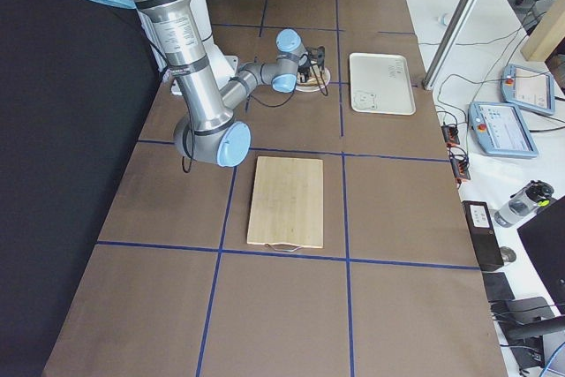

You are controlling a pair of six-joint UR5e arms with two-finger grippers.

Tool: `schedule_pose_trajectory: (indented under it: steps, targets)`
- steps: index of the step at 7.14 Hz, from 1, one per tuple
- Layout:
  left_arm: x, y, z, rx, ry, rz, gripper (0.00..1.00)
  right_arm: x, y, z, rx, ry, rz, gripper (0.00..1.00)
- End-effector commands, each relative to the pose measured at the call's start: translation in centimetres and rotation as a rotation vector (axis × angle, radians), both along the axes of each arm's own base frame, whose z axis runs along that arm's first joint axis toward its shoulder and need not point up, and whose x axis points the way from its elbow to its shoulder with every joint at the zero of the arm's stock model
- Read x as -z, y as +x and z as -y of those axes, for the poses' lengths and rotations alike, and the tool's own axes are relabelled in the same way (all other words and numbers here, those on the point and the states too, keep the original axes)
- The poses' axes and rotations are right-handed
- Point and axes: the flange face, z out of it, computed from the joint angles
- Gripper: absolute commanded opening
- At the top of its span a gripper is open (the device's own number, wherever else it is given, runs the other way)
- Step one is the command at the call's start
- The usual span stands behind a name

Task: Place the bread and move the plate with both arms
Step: 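Lower the bread onto the egg toast and open the right gripper, then raise the right gripper away from the plate while the left arm reaches in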

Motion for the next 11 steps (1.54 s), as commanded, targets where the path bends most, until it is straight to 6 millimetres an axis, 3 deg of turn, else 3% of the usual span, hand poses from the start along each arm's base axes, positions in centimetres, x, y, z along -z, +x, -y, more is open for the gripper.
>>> schedule_pose_trajectory:
  steps: [1, 3, 5, 6, 8, 9, 10, 11]
  targets:
    - [0.1, 0.0, 0.1, 0.000, 0.004, 0.000, 1.00, 0.2, 0.0, 0.0, -0.002, -0.002, 0.004, 0.96]
    - [0.6, 0.0, 0.2, 0.000, 0.016, 0.000, 1.00, 0.7, 0.7, 0.6, -0.014, -0.004, 0.017, 1.00]
    - [3.4, 1.6, 2.1, 0.016, 0.031, -0.021, 1.00, 0.8, 3.4, 3.0, -0.033, -0.018, 0.013, 1.00]
    - [4.6, 4.3, 2.9, 0.010, 0.046, -0.050, 1.00, 1.2, 5.6, 4.3, -0.042, -0.042, -0.016, 1.00]
    - [8.7, 14.2, 4.2, 0.014, 0.115, -0.124, 1.00, 2.6, 11.3, 6.2, -0.073, -0.052, -0.158, 1.00]
    - [10.5, 18.1, 4.3, 0.059, 0.133, -0.183, 1.00, 2.9, 13.7, 6.8, -0.042, -0.001, -0.279, 1.00]
    - [12.3, 20.4, 4.7, 0.129, 0.119, -0.257, 1.00, 3.0, 15.4, 6.7, 0.036, 0.073, -0.429, 1.00]
    - [14.5, 22.7, 4.4, 0.189, 0.073, -0.331, 1.00, 2.9, 18.5, 7.3, 0.080, 0.104, -0.530, 1.00]
